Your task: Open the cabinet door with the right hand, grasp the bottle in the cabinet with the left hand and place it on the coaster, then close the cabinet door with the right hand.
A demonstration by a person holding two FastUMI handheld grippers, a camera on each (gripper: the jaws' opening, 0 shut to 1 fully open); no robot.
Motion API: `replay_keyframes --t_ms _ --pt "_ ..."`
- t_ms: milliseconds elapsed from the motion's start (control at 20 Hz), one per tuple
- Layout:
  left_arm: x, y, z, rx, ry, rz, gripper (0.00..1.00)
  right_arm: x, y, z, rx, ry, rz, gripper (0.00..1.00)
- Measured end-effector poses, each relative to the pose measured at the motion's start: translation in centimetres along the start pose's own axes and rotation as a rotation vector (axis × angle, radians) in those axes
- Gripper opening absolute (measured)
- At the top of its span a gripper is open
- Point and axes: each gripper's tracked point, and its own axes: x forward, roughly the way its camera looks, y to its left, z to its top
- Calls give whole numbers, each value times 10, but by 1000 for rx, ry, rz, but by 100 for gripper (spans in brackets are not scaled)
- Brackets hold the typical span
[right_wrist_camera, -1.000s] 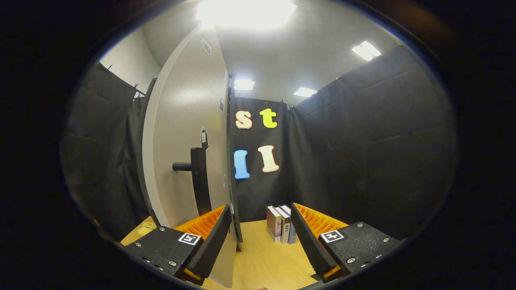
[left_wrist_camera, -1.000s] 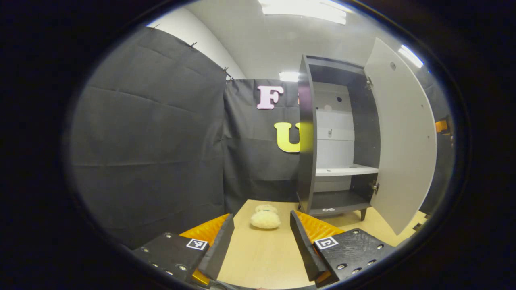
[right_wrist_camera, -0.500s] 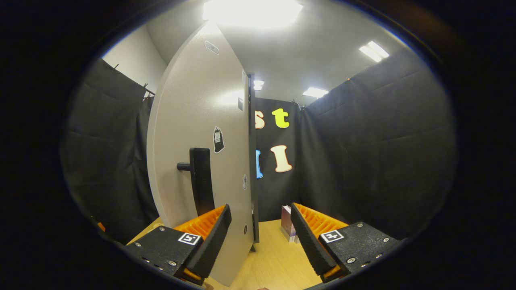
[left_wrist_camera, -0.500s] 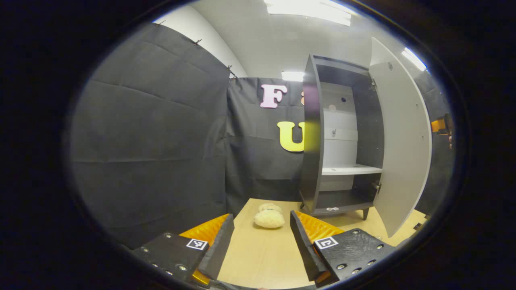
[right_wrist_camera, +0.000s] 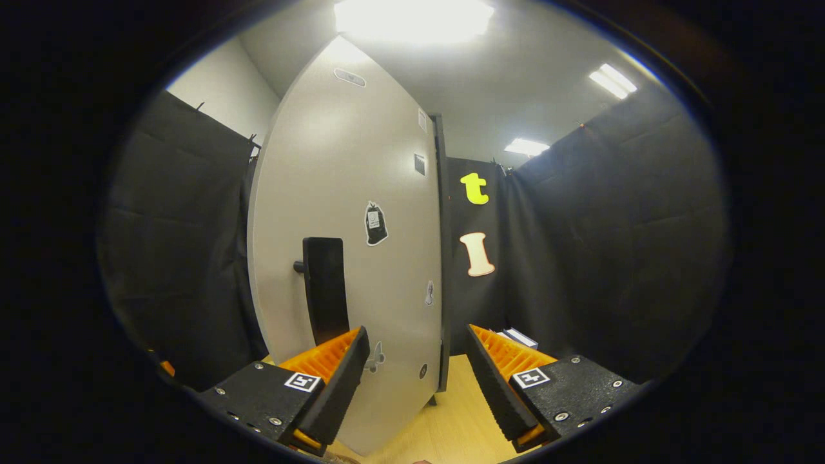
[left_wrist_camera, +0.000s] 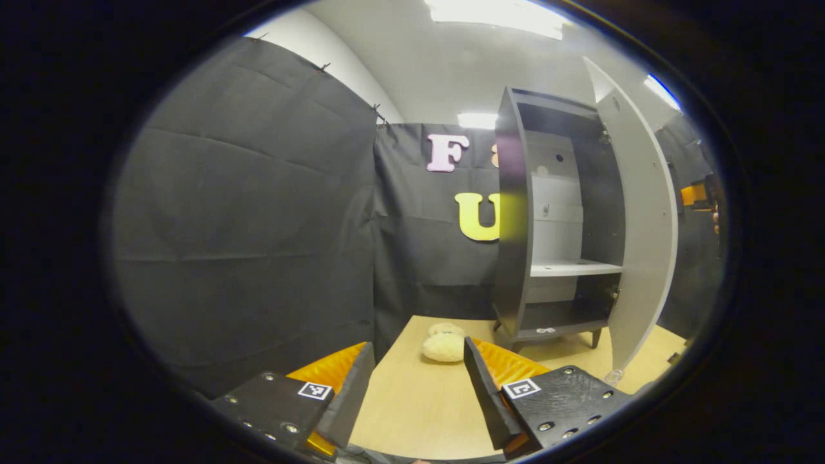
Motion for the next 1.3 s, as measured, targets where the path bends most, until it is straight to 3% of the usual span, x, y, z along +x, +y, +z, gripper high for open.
replay_keyframes --t_ms 650,1000,1100,1150,1300 --pt "-12 38 -3 13 15 55 80 32 73 0 13 -6 114 93" --pt "-12 35 4 0 11 56 80 28 67 -6 28 11 108 94" --pt "-9 25 9 -7 12 30 86 21 58 -7 24 17 97 94" --pt "-3 15 9 -12 16 11 80 16 54 -7 23 17 94 94" --pt "8 -12 16 -11 6 -24 80 1 39 -8 3 2 100 94"
